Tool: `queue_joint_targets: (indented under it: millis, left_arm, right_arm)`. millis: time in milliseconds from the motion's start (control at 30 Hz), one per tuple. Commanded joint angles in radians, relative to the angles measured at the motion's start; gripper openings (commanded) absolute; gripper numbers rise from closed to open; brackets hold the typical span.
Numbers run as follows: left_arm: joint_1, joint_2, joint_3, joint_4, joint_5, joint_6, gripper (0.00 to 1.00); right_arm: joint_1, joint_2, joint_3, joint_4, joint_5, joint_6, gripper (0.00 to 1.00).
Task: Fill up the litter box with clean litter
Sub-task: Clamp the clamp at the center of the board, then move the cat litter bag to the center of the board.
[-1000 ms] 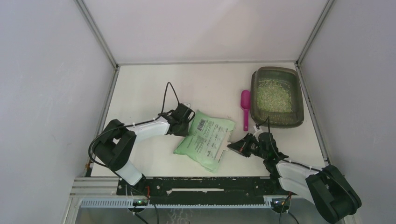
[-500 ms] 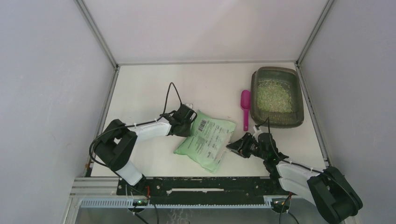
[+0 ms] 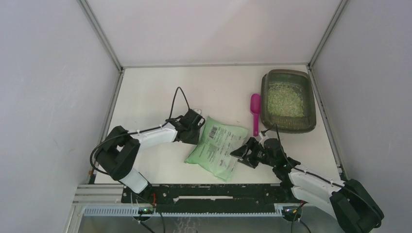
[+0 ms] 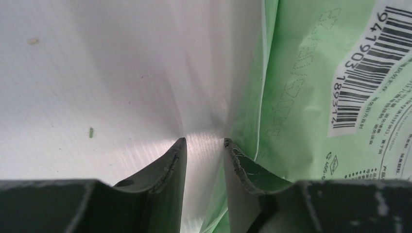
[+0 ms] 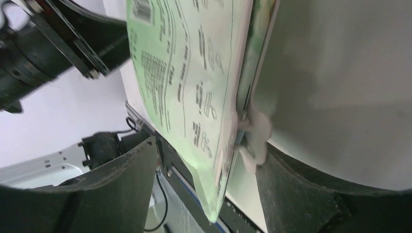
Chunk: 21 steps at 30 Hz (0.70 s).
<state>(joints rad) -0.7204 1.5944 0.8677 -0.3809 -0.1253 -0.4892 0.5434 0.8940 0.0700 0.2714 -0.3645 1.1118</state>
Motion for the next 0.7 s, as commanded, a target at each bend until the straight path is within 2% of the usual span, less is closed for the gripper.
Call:
queue_joint_targets:
  millis: [0,300,400,533,567,600,667]
  left_arm:
    - [-0.011,-0.067,0.061,-0.021,0.047,-0.008,0.39]
    - [-0.012,-0.097,0.002,0.026,0.067,-0.042,0.4]
    - [-0.011,-0.12,-0.006,0.027,0.068,-0.046,0.4]
    - [-0.012,-0.176,-0.024,0.019,0.064,-0.053,0.4]
    - [-0.011,-0.193,-0.029,0.017,0.06,-0.053,0.41]
    - [-0.011,-0.213,-0.033,0.007,0.055,-0.053,0.42]
    - [-0.012,-0.272,-0.038,-0.024,0.036,-0.049,0.46]
  right_arm:
    - [0.124,-0.03,0.028,-0.086,0.108,0.092,0.78]
    - [0.459,-0.019,0.001,-0.077,0.355,0.331,0.78]
    - [0.52,0.037,0.031,-0.067,0.438,0.371,0.75]
    - [0.574,0.178,0.069,0.009,0.467,0.409,0.5]
    - [0.585,0.212,0.079,0.027,0.472,0.417,0.41]
    - [0.593,0.241,0.09,0.037,0.476,0.422,0.28]
    - [0.603,0.26,0.135,0.012,0.488,0.403,0.11]
